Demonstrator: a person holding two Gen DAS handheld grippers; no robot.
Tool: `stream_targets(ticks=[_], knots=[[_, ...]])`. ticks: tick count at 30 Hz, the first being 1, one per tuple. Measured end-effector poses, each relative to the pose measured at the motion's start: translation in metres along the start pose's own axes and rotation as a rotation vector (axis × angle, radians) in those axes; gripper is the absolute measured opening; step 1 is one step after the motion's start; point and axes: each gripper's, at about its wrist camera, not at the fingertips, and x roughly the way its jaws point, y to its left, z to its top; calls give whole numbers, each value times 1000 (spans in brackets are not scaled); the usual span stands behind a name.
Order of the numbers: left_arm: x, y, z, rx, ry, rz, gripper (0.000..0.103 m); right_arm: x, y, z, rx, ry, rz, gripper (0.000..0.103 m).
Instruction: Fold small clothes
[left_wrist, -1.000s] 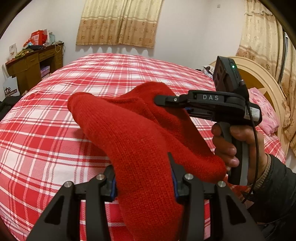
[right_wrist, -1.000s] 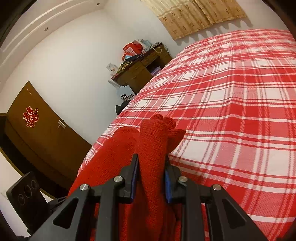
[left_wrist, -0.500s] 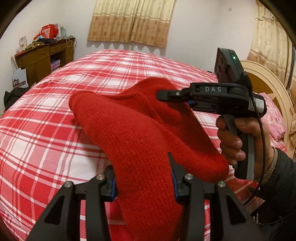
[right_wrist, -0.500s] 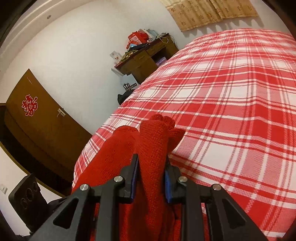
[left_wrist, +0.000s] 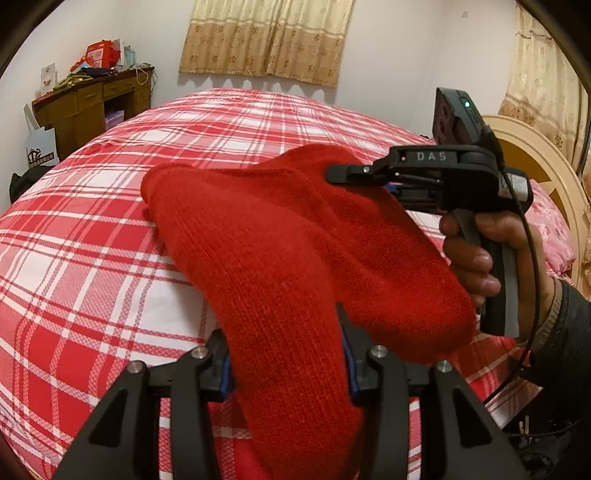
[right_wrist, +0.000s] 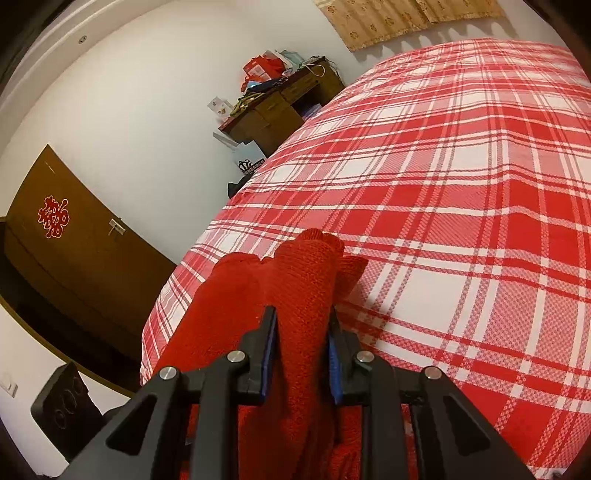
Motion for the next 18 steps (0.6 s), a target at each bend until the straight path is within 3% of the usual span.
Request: stream_targets(ticks=[8, 13, 18], knots=[[2, 2, -4, -20, 16, 11, 61, 6, -18, -5, 45, 14, -28, 26], [-7, -5, 0, 13, 7, 34, 62, 8, -25, -7, 73, 15, -55, 29], [-29, -5, 10, 43, -62, 76, 80, -23, -22, -12, 84, -69, -74, 34]])
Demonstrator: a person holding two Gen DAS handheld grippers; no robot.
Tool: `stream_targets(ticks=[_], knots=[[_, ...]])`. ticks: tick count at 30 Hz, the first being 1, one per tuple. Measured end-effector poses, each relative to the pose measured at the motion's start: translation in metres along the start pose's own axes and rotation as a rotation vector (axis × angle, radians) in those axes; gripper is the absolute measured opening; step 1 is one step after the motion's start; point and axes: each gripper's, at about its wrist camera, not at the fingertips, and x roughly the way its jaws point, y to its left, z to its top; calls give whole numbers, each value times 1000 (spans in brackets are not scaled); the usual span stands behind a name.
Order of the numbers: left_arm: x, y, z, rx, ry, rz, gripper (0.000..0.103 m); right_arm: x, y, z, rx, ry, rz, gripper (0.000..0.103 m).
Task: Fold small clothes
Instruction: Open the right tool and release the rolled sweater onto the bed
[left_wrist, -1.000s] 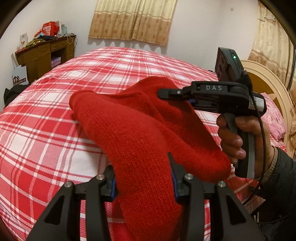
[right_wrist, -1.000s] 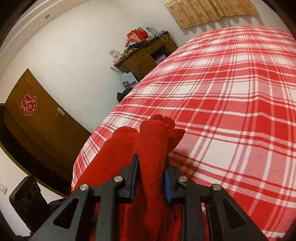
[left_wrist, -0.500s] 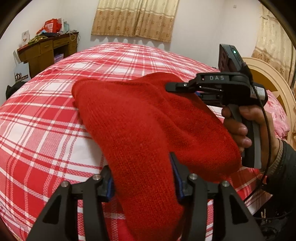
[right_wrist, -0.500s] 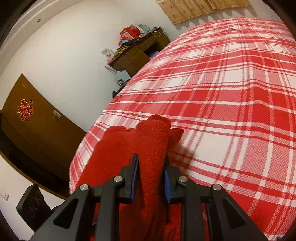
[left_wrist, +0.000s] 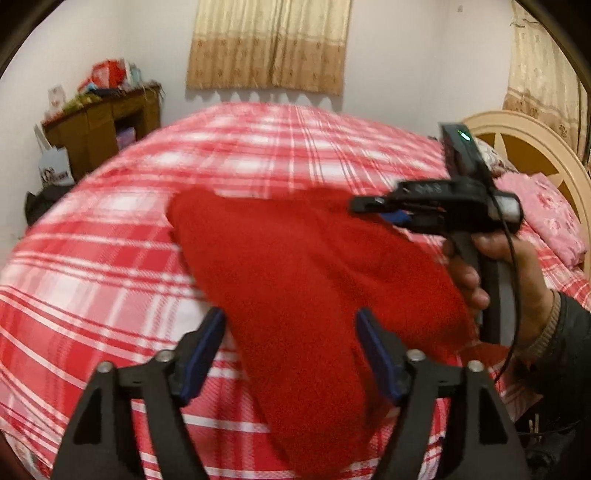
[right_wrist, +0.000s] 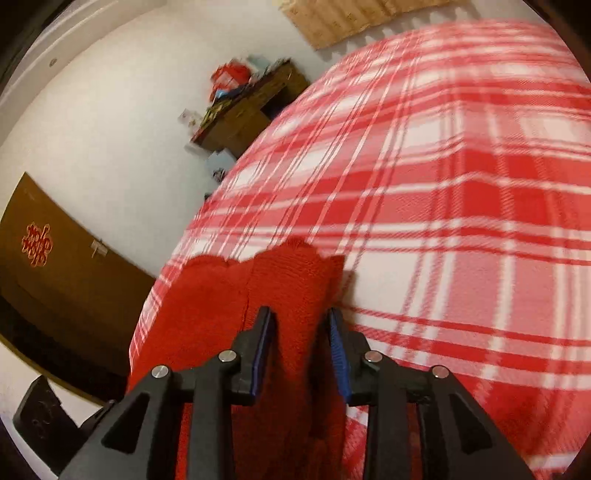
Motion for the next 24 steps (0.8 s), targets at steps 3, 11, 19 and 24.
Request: stream_targets(ticks=[3, 11, 19, 24], knots=[[-6, 7, 5, -8, -22, 3, 87, -30, 16, -7, -47, -50, 31, 48], [22, 43, -9, -118, 22, 80, 94, -50, 63, -74, -178, 86, 275, 53], [23, 46, -35, -208, 36, 45, 101, -44, 33, -98, -135, 83, 247, 50], [-7, 31, -22, -134, -27, 126, 101, -64, 70, -102, -285, 3, 34, 52]])
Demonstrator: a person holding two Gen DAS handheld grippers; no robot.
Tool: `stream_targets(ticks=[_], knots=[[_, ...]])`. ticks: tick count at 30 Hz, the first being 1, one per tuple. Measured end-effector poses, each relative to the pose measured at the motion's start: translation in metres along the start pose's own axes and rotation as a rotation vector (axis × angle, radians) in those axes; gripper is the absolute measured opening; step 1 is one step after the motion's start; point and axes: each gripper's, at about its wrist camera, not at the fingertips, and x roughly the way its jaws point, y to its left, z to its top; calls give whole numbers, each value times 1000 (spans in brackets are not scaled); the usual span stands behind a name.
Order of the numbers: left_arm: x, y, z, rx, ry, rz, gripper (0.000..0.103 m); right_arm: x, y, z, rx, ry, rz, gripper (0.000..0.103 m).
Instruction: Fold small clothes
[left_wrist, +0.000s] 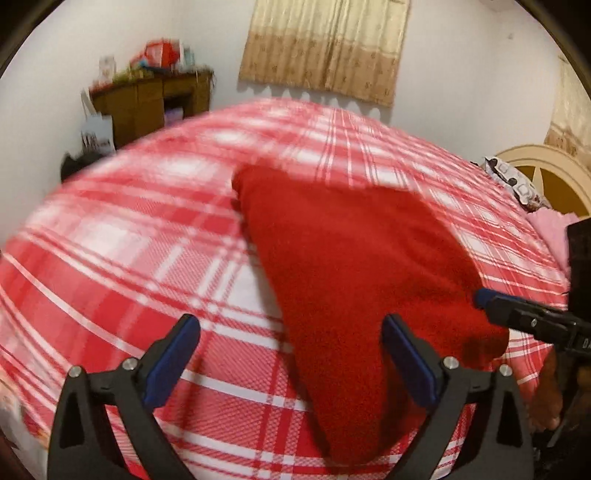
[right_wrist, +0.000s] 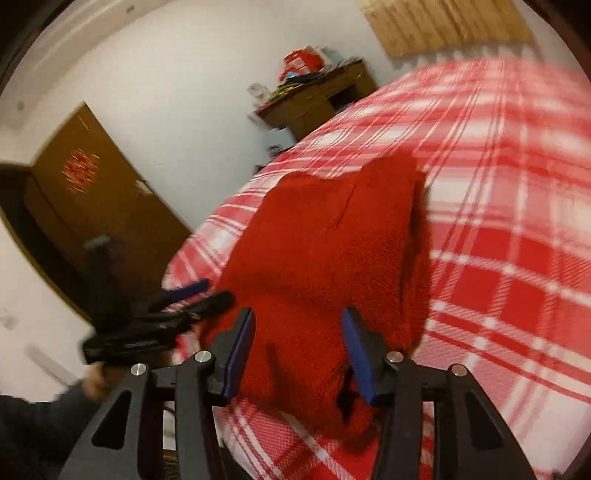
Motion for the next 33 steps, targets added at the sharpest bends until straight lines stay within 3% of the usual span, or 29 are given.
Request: stream_targets(ticks=[2, 4, 8, 11, 33], knots=[[-11, -2, 4, 18, -32, 19, 101, -17, 19, 2, -89, -66, -114, 61], [-22, -4, 11, 25, -71, 40, 101, -32, 36, 4, -165, -130, -196, 62], [-35, -5, 22, 27, -115, 24, 101, -52, 57, 10, -234, -218, -310, 64], [-39, -8, 25, 36, -130, 18, 101, -61, 65, 11, -252, -264, -370, 73], [-38, -13, 24, 38, -135, 9, 101, -70, 73, 9, -232, -263, -354, 74]])
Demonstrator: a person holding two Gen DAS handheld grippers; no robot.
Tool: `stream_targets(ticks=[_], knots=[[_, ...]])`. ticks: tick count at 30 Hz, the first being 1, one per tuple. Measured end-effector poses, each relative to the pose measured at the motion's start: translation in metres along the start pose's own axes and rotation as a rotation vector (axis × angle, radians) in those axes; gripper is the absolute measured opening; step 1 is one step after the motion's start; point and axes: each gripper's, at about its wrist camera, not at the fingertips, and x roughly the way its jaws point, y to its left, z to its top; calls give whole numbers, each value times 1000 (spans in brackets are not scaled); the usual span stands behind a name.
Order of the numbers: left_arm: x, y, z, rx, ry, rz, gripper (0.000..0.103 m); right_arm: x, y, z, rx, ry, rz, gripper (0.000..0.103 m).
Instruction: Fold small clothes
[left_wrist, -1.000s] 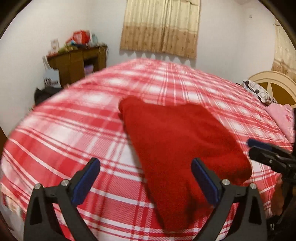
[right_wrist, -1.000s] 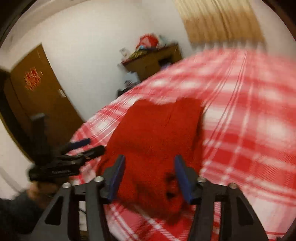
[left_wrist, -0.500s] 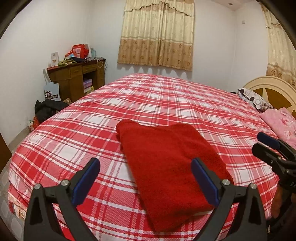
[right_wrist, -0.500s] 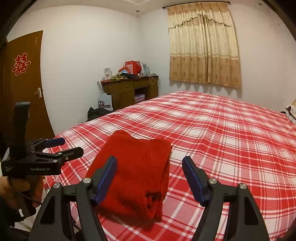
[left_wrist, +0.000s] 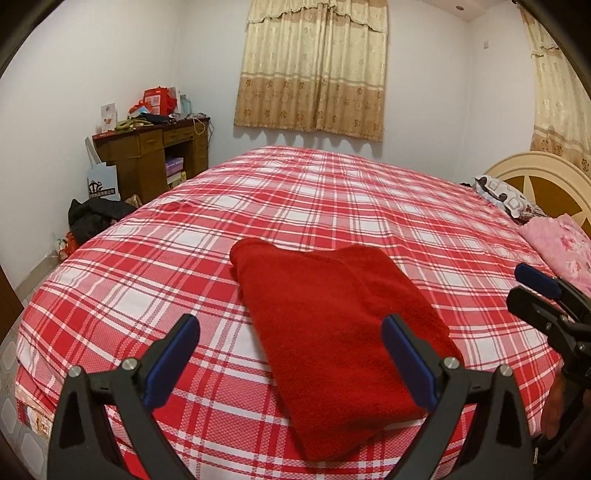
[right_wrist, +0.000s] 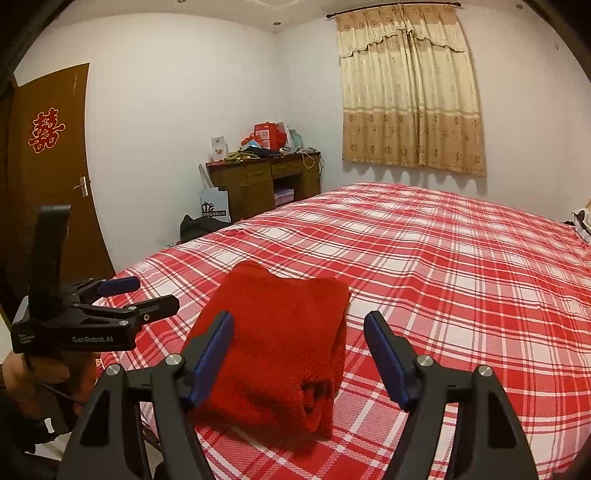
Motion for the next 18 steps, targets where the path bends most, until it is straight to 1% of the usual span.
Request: stream_targets(ticks=[18], knots=[[1, -2, -1, 3, 5, -2, 101, -3, 3, 0, 4, 4, 10, 74]])
